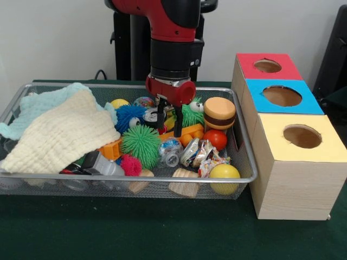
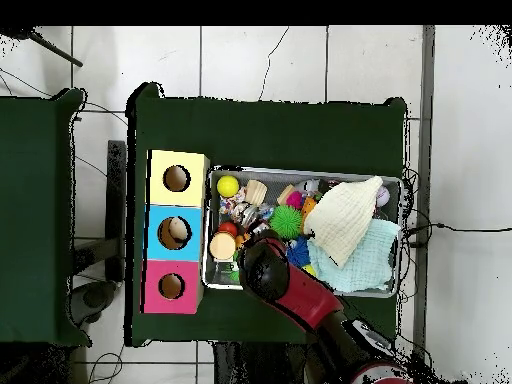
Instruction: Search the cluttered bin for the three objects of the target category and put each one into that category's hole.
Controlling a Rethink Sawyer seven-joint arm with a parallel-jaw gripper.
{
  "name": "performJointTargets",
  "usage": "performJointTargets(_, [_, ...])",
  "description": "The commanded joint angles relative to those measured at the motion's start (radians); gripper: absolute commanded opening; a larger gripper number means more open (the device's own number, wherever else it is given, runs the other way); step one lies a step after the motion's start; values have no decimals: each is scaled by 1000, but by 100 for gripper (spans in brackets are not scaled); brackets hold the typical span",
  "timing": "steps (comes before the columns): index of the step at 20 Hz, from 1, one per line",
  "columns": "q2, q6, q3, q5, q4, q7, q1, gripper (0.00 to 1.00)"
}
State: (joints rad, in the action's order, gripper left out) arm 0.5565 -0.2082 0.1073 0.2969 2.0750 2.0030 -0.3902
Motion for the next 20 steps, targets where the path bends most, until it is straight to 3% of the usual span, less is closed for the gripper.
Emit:
performJointTargets(1, [-27,29,63,-15,-99,145,-9,100])
performJointTargets(20, [10,102,47,10,-118,120,4,100])
